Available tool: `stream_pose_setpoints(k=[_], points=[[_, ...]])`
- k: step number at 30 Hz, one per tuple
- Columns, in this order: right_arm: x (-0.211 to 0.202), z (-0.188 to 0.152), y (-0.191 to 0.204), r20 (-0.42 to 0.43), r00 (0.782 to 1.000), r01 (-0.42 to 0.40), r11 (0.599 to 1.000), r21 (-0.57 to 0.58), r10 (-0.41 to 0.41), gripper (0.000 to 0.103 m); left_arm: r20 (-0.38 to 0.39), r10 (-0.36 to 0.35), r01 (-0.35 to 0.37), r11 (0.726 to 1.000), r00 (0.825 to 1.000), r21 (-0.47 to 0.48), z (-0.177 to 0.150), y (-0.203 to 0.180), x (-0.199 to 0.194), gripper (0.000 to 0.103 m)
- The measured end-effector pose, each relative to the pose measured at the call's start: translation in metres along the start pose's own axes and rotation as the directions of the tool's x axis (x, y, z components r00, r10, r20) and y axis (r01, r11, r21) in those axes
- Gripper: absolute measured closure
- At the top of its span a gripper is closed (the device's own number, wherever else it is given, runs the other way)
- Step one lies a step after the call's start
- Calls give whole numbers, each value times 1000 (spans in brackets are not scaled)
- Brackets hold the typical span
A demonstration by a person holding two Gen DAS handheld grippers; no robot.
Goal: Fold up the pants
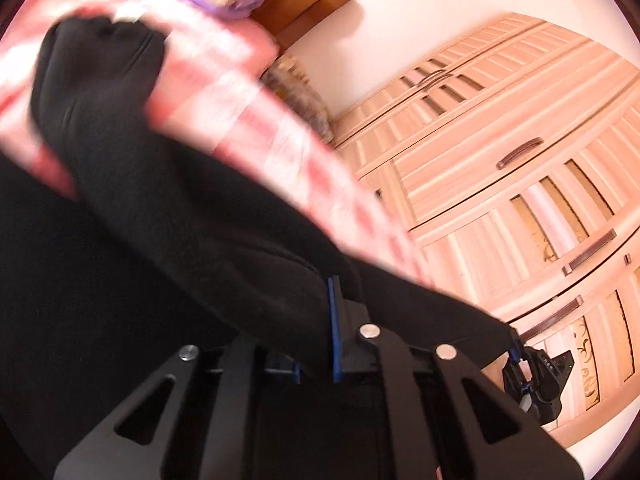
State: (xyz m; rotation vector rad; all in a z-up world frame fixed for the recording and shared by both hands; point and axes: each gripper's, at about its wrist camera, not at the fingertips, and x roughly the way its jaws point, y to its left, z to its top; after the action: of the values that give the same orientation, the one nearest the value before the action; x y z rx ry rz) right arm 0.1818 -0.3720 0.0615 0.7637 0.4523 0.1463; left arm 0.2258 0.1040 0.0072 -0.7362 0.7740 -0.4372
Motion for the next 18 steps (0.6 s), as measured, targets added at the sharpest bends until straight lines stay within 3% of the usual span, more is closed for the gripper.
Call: stream_pose_setpoints(k=[2,4,7,10,13,15,17,18], points=[[3,13,3,3,1000,-22,999,30,22,93,29,-4,3,999,1000,41,38,-31,-12,93],[-5,18,7,32,997,-73,996,49,72,93,60,-67,66,998,996,18,75,-52,-29,93],[-40,6,6,57,990,-126,992,14,125,93,95,-116,105,989,989,106,84,-80,-64,93],[-73,-33,-20,5,991,-134,991,-1,134,93,58,-105,92,978,993,187,40,-76,-97,92],[-81,-85,-59,-108,994,-33,999,0,33,93,-3,14,-13,960,1000,278,-34,-41,-113,92],[-77,-116,-91,-187,982,48,998,50,-38,93,-104,99,-69,964,990,258,-77,-5,-98,92],[-74,-132,-111,-212,976,77,991,114,-51,93,-204,167,-123,970,965,210,-108,30,-72,92],[-76,-137,-114,-206,978,66,990,123,-40,93,-189,163,-123,971,968,207,-115,39,-69,91]])
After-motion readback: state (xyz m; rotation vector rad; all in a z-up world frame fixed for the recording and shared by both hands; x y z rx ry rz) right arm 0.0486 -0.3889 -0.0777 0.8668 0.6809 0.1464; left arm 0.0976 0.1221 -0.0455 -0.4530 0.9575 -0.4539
